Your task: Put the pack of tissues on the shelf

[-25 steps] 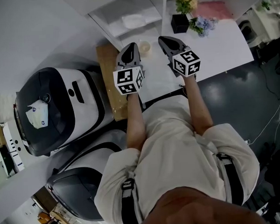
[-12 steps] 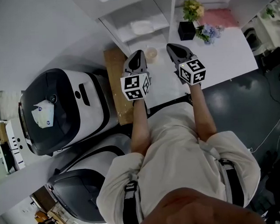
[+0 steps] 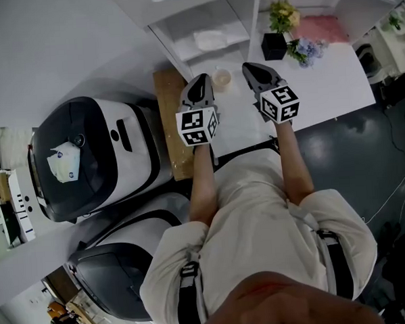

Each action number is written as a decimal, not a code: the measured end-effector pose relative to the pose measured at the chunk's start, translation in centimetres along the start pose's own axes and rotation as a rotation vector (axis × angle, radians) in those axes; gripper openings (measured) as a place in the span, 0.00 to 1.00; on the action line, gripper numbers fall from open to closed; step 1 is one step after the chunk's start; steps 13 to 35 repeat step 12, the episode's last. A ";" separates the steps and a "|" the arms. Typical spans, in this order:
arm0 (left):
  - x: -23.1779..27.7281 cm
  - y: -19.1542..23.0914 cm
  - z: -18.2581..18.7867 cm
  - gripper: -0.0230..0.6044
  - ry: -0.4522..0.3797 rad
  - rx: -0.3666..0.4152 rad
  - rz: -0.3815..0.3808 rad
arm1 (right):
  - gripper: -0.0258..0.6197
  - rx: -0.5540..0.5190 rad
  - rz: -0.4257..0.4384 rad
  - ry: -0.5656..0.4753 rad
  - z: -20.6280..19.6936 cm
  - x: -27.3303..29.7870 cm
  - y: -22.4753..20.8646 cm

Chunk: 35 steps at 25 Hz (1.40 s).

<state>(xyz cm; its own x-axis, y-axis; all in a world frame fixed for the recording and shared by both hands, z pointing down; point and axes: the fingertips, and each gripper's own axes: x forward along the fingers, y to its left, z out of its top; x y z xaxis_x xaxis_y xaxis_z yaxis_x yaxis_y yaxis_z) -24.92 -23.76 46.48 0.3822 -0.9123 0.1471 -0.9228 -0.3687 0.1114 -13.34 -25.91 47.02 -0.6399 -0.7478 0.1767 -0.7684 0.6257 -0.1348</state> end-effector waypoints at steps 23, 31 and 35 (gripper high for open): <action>-0.5 0.7 0.1 0.05 -0.008 -0.007 -0.008 | 0.14 -0.030 0.001 -0.014 2.3 0.9 0.7; -0.5 0.7 0.1 0.05 -0.008 -0.007 -0.008 | 0.14 -0.030 0.001 -0.014 2.3 0.9 0.7; -0.5 0.7 0.1 0.05 -0.008 -0.007 -0.008 | 0.14 -0.030 0.001 -0.014 2.3 0.9 0.7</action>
